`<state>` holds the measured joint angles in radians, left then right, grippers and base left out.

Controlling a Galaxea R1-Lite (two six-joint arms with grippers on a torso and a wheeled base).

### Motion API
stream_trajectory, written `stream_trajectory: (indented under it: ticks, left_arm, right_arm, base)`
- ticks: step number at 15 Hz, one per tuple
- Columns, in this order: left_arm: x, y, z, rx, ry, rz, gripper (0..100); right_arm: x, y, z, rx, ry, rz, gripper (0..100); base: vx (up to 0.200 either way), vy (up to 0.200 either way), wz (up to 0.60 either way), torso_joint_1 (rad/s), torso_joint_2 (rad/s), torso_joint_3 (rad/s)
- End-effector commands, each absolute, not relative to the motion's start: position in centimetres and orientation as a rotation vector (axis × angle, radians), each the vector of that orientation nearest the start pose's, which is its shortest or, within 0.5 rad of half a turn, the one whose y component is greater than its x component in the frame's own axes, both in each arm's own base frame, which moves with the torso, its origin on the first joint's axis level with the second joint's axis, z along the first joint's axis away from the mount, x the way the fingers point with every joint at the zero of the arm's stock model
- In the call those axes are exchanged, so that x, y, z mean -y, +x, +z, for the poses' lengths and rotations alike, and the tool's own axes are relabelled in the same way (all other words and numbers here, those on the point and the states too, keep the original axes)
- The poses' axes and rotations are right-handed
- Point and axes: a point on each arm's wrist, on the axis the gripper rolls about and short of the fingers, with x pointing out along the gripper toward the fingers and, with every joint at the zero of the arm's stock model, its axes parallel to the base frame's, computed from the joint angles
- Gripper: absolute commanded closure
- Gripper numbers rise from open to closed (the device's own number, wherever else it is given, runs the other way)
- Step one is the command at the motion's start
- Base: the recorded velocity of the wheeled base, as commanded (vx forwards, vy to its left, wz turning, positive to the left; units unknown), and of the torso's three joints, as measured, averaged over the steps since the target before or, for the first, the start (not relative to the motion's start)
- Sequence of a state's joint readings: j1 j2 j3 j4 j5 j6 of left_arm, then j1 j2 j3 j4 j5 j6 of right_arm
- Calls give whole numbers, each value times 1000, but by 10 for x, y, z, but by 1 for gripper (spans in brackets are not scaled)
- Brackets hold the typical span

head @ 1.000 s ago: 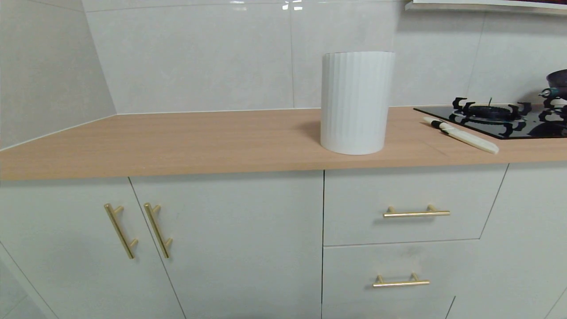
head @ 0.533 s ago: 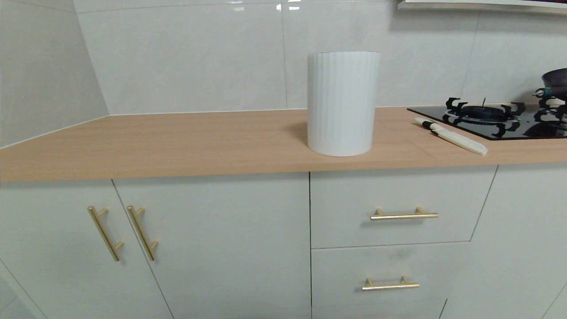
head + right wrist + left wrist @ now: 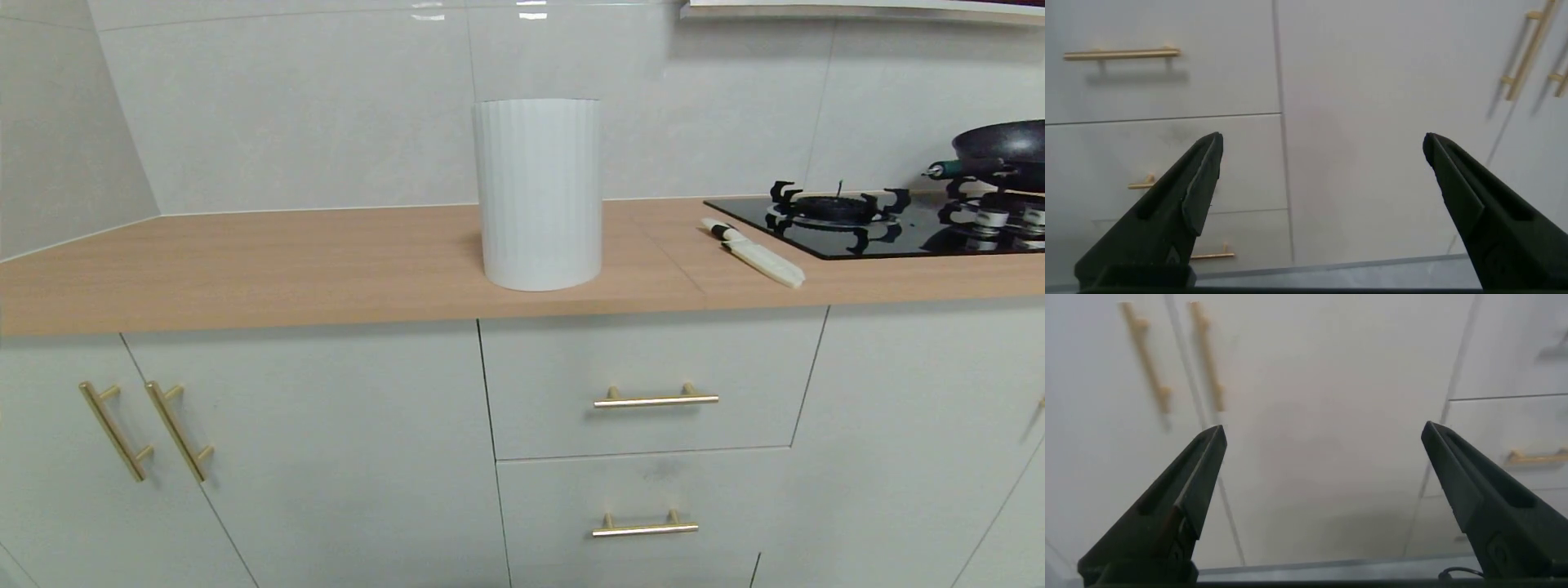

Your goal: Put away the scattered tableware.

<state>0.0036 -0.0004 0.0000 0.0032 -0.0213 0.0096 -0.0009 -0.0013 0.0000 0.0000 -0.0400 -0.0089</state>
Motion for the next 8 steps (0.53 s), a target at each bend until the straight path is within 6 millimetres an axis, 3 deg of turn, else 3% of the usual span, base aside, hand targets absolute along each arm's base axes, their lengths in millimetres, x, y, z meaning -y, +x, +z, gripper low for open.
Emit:
stream_trajectory:
  ticks: [1,5,8]
  left_arm:
    - [1,-23,75,-3,9,-18,0]
    - [1,-23,75,-3,8,-18,0]
    - [1,-23,75,-3,8,-18,0]
  right_arm:
    - [1,-23,75,0,-9,-41,0]
    - [1,-23,75,0,-9,-41,0]
    - [1,-23,75,0,-9,-41,0]
  base:
    - [0,0,0,0,0,0]
    - [0,0,0,0,0,0]
    - [200,0,0,2,1,2]
